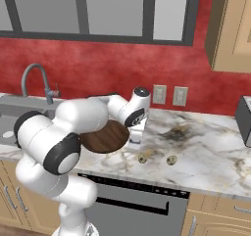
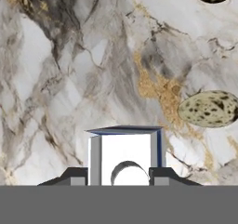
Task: Gather the eggs and milk located in the vicinity of the sink area and place them right next to the bowl.
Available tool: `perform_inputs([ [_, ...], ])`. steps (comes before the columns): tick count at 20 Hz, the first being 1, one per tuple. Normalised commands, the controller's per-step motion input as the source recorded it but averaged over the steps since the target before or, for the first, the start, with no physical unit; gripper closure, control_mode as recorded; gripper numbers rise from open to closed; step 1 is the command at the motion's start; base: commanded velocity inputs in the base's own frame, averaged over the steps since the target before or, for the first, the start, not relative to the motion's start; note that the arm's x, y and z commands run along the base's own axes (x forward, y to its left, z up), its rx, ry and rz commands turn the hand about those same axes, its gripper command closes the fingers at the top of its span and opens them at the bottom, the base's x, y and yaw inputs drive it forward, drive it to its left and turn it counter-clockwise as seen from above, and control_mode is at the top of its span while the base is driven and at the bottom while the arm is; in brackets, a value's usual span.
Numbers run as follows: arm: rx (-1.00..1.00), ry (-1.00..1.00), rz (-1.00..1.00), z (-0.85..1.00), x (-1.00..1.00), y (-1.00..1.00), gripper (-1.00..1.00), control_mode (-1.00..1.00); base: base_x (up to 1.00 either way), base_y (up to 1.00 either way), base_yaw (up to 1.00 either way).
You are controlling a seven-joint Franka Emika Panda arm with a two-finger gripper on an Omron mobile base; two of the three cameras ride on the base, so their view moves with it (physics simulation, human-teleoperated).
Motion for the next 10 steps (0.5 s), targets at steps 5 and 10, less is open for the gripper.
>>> perform_inputs([
  [5,0.0,-0.06,-0.04,-0.09,0.12,0.05,1.0,-1.0,0.0,0.0,0.0],
  [10,0.0,-0.11,0.0,-0.28,0.05,0.0,1.0,-1.0,0.0,0.0,0.0],
])
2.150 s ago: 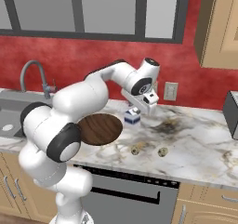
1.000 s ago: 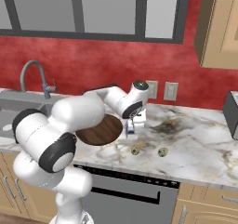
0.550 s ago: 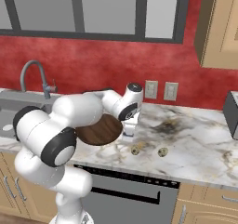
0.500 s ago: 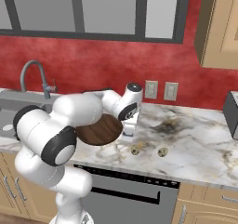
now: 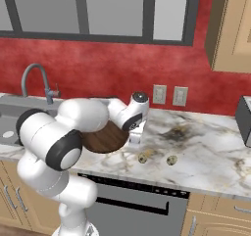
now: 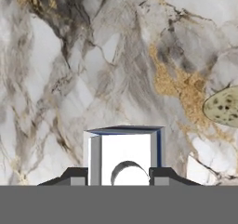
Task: Gather the eggs and milk located in the vicinity of the sink area and place them right next to the bowl.
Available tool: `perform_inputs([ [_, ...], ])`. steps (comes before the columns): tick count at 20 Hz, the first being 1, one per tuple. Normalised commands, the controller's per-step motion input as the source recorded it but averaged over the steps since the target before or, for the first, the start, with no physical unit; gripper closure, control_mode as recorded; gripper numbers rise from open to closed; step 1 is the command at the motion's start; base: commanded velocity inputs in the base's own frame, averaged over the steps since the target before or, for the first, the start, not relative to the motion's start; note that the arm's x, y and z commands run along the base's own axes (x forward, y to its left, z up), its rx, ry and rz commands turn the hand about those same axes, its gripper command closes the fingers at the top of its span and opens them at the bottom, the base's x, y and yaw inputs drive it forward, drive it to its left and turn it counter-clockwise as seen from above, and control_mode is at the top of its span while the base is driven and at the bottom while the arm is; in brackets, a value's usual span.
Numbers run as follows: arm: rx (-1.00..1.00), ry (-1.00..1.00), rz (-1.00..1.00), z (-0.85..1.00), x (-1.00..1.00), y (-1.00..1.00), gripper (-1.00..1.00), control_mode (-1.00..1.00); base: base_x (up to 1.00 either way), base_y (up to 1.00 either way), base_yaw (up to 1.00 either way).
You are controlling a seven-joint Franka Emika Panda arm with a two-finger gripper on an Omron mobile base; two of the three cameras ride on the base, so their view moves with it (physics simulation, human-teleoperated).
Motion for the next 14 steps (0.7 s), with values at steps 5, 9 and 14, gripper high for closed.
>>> perform_inputs([
  [5,-0.01,-0.09,0.0,-0.34,0.04,0.0,1.0,-1.0,0.0,0.0,0.0],
  [9,0.0,-0.02,0.0,-0.01,0.0,0.0,1.0,-1.0,0.0,0.0,0.0],
  [14,0.0,0.0,0.0,0.0,0.0,0.0,-1.0,-1.0,0.0,0.0,0.0],
])
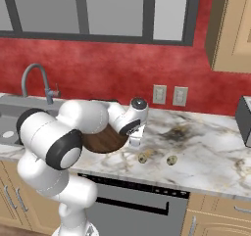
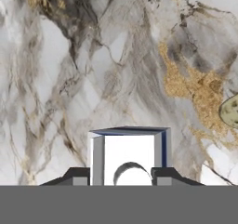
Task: Gather the eggs and milk located in the vicinity of the sink area and place them right next to the bowl.
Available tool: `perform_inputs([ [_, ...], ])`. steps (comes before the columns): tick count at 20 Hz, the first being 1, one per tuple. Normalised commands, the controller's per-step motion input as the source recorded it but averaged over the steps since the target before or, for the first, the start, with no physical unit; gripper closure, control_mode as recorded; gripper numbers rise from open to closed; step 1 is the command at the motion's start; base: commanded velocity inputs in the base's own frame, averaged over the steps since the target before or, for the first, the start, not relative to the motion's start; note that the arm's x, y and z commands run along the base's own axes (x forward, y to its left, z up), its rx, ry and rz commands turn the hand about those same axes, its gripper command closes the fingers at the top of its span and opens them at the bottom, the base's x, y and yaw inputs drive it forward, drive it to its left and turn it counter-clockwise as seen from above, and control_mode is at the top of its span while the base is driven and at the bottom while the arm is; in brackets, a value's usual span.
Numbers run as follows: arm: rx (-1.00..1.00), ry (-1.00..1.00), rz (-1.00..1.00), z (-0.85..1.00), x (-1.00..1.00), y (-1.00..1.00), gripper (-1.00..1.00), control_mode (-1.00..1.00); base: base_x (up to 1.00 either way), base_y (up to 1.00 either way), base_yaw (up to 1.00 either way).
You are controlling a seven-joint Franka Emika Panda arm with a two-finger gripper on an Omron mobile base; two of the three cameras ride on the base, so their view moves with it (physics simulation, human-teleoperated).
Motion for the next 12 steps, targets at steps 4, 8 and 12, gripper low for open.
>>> perform_inputs([
  [4,0.0,0.0,0.0,0.0,0.0,0.0,-1.0,-1.0,0.0,0.0,0.0],
  [8,0.0,0.0,0.0,0.02,0.0,0.0,-1.0,-1.0,0.0,0.0,0.0],
  [12,0.0,0.0,0.0,0.07,0.0,0.0,-1.0,-1.0,0.0,0.0,0.0],
])
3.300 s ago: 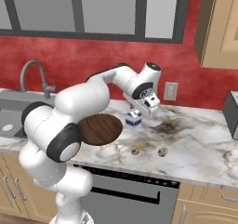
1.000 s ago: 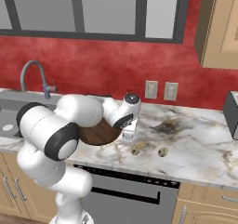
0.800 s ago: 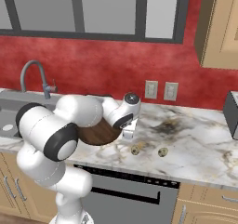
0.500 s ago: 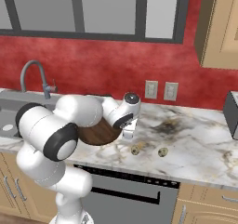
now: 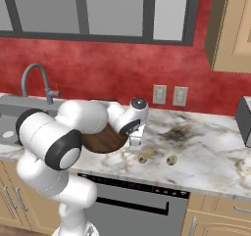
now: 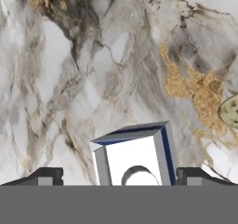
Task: Gather the eggs and milk located in the vicinity of the sink area and place them right next to the bowl.
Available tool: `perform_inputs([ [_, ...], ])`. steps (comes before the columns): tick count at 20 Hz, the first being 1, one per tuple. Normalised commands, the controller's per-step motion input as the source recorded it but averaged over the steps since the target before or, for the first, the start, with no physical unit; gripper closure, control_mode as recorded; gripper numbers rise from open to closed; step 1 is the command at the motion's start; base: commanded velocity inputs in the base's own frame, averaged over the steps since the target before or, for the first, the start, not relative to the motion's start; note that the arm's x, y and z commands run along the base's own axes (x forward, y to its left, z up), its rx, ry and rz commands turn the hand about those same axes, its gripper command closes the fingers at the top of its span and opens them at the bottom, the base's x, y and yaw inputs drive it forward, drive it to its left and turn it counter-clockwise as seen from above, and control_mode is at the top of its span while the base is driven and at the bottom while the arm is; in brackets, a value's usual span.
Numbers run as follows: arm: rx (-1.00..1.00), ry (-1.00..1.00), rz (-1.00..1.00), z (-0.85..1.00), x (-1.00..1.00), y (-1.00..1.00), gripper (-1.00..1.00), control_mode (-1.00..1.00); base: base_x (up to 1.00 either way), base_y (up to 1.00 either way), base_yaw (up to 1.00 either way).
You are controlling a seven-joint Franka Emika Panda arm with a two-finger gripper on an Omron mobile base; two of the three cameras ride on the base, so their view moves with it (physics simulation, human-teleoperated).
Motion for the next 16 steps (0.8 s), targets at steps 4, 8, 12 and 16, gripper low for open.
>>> perform_inputs([
  [4,0.0,0.02,0.0,0.4,-0.04,-0.09,-1.0,-1.0,0.0,0.0,0.0],
  [8,-0.02,0.07,0.0,0.69,-0.19,-0.05,-1.0,-1.0,0.0,0.0,0.0],
  [12,-0.04,0.03,0.03,0.62,-0.36,-0.01,-1.0,-1.0,0.0,0.0,0.0],
  [16,-0.12,0.01,0.23,0.61,-0.69,-0.13,-1.0,-1.0,0.0,0.0,0.0],
])
